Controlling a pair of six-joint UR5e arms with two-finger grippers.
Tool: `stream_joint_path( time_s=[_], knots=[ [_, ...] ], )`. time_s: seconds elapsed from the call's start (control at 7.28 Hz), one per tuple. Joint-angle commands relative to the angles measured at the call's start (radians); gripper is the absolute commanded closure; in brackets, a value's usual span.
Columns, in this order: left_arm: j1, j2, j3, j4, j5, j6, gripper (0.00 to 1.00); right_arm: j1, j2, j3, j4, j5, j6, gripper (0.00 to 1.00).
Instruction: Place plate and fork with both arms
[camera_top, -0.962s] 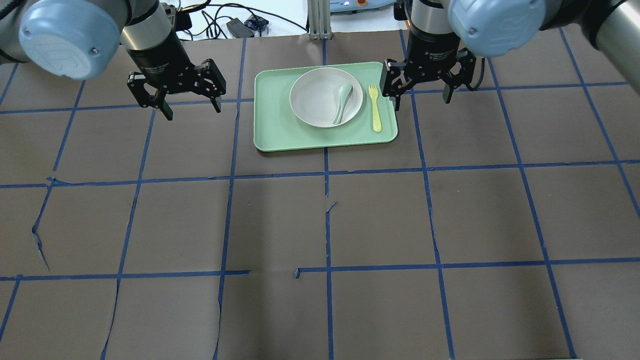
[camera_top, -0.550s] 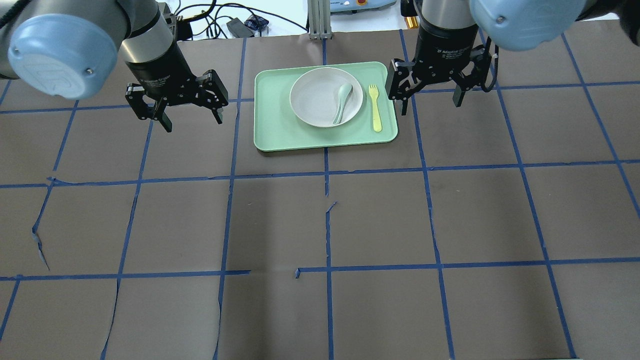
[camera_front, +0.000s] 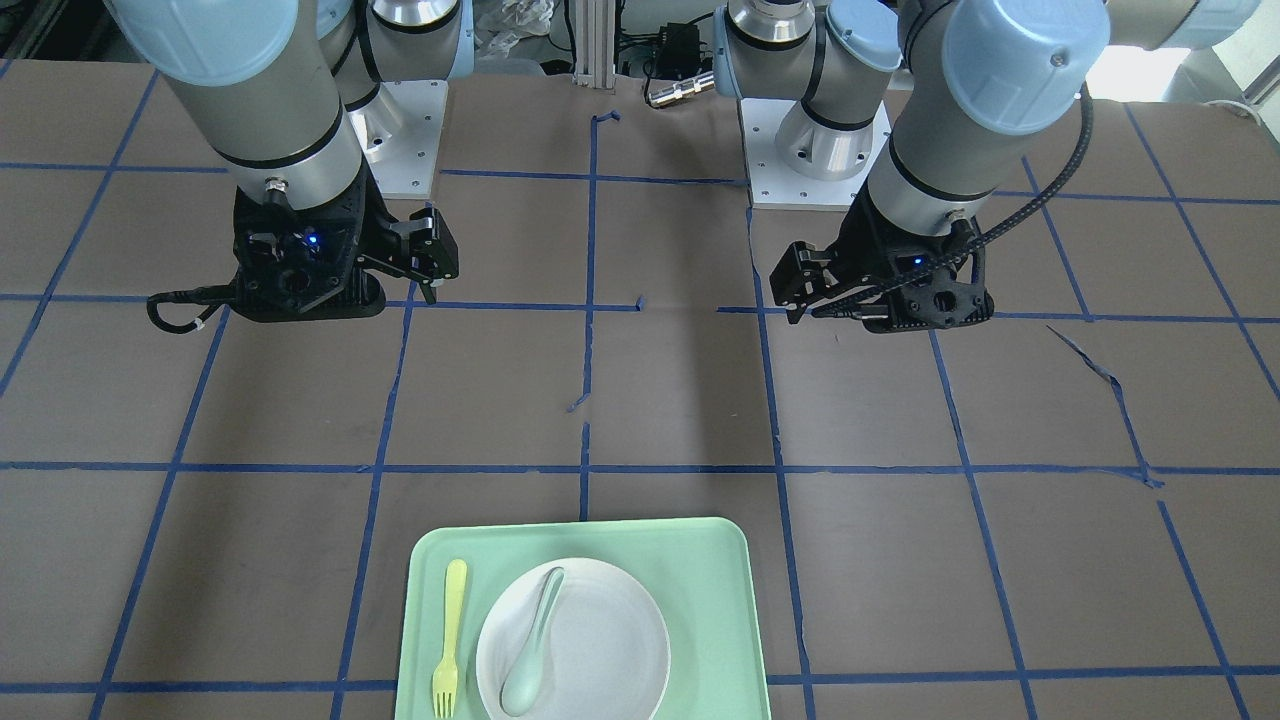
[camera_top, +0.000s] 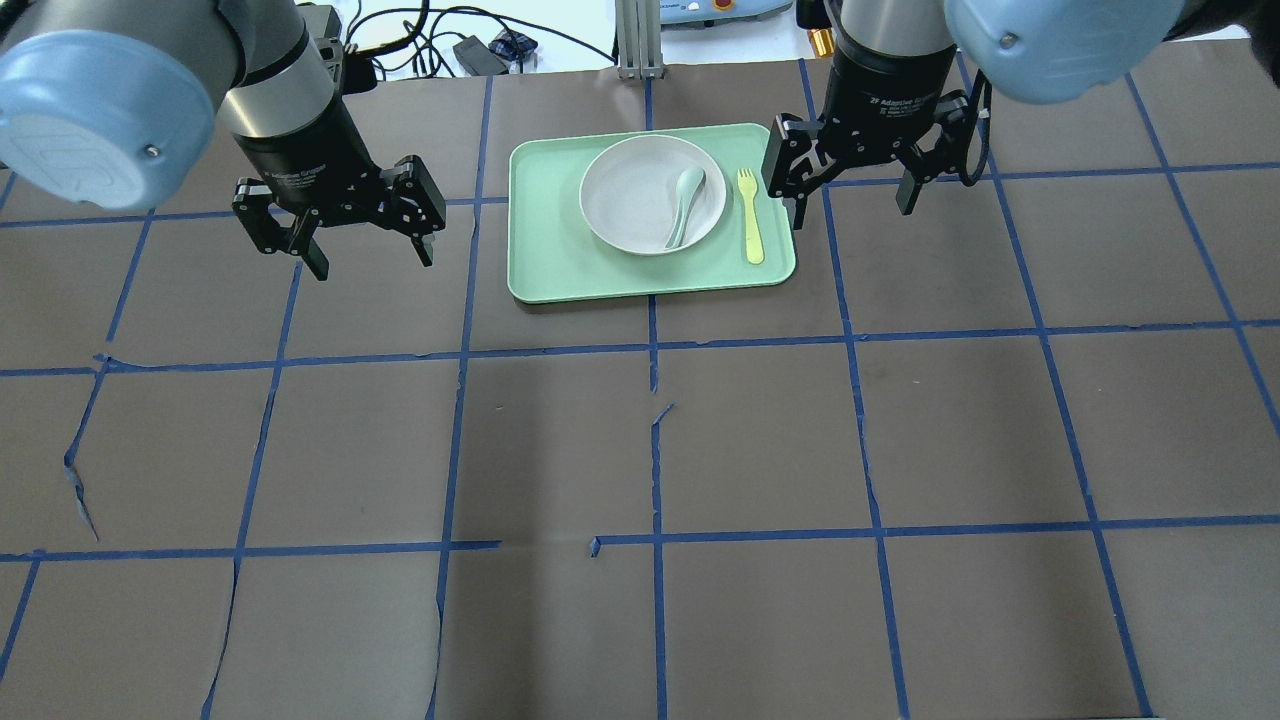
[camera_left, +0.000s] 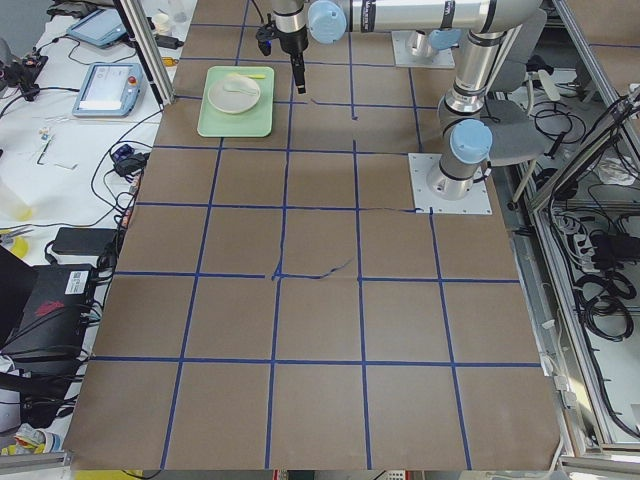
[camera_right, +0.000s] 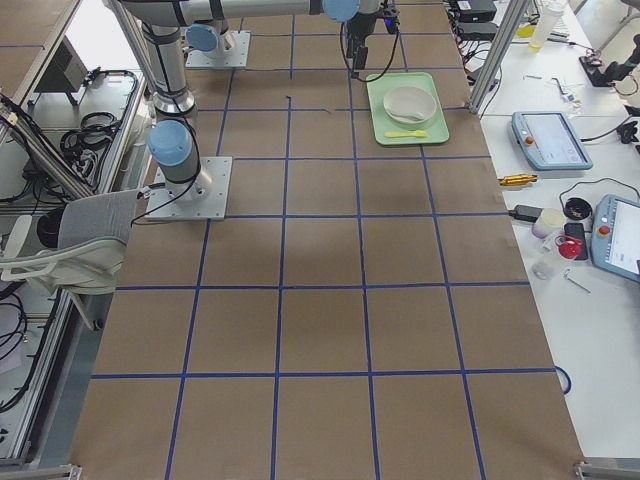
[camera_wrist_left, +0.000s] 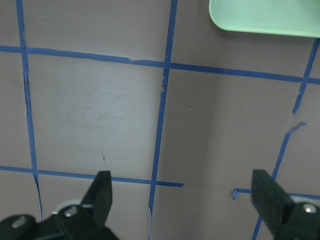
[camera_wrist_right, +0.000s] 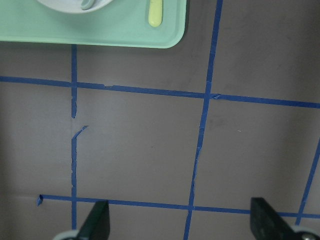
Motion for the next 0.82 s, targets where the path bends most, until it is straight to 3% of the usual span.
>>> stream_joint_path(
  time_s=[0.0, 0.69],
  knots=[
    [-0.002, 0.029, -0.002, -0.041, 0.005, 0.001, 0.0, -0.002, 0.001, -0.001, -0.002, 0.002, 0.002, 0.0],
    [0.0, 0.017, -0.008, -0.037, 0.005, 0.001, 0.0, -0.002, -0.001, -0.003, -0.003, 0.0, -0.003, 0.0]
  ],
)
